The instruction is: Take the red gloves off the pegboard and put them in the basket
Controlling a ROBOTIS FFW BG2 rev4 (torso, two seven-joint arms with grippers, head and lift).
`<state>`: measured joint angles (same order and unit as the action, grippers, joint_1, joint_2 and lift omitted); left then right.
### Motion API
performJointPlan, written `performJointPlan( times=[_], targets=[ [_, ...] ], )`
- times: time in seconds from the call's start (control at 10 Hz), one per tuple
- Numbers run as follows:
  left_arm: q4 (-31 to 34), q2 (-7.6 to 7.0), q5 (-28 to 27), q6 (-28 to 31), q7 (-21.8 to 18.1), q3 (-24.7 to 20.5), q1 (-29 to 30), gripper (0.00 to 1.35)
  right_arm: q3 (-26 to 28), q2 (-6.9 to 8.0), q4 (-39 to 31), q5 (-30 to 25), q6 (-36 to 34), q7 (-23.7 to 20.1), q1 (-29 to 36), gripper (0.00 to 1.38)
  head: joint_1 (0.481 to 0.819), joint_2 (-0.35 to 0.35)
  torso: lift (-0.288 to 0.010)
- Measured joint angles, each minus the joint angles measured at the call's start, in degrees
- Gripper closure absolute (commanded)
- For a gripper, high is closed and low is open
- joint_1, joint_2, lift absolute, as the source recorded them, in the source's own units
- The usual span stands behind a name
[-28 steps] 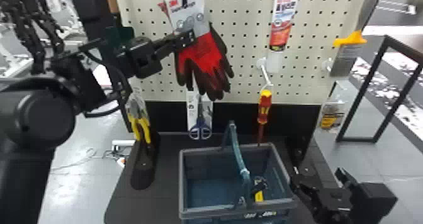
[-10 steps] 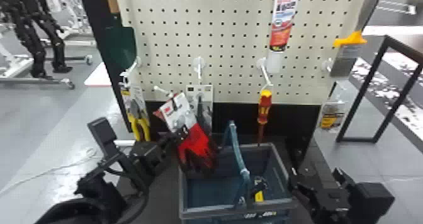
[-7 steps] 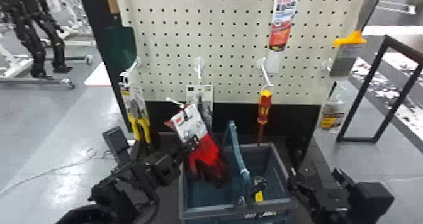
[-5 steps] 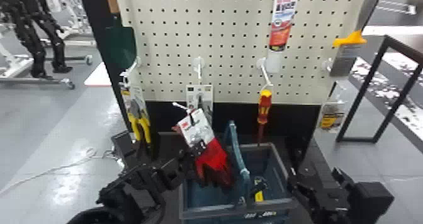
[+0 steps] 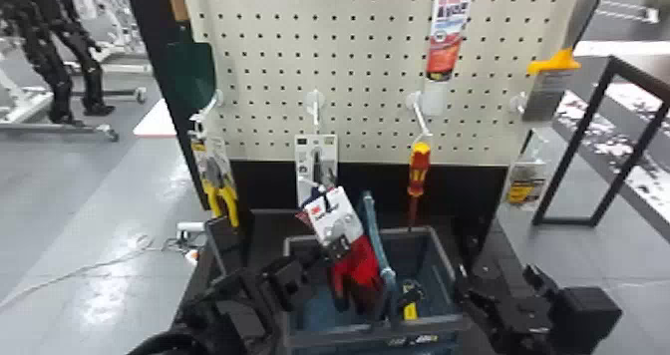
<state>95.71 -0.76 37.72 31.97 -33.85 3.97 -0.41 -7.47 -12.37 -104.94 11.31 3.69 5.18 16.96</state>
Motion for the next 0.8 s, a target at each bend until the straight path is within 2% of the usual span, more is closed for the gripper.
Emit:
performJointPlan(
  times=[0.1, 0.2, 0.4, 0.8],
  targets=[
    [-0.3, -0.14, 0.4, 0.1, -0.1, 0.2, -0.2, 0.07, 0.0, 0.01, 0.0, 0.0, 0.0, 0.0, 0.0, 0.12, 0.549, 0.0, -0.1],
    [-0.3, -0.27, 0.4, -0.2, -0.3, 0.3, -0.3, 0.08, 0.0, 0.03, 0.0, 0.0, 0.0, 0.0, 0.0, 0.12, 0.549, 0.0, -0.1],
    [-0.4, -0.37, 0.3, -0.8, -0.3, 0.4, -0.5, 0.19, 0.0, 0.05, 0.1, 0.1, 0.0, 0.0, -0.1, 0.12, 0.549, 0.0, -0.1],
    [-0.4, -0.38, 0.2, -1.4, -0.3, 0.4, -0.6, 0.19, 0.0, 0.04, 0.2, 0.2, 0.0, 0.0, -0.2, 0.12, 0.549, 0.0, -0.1]
  ],
)
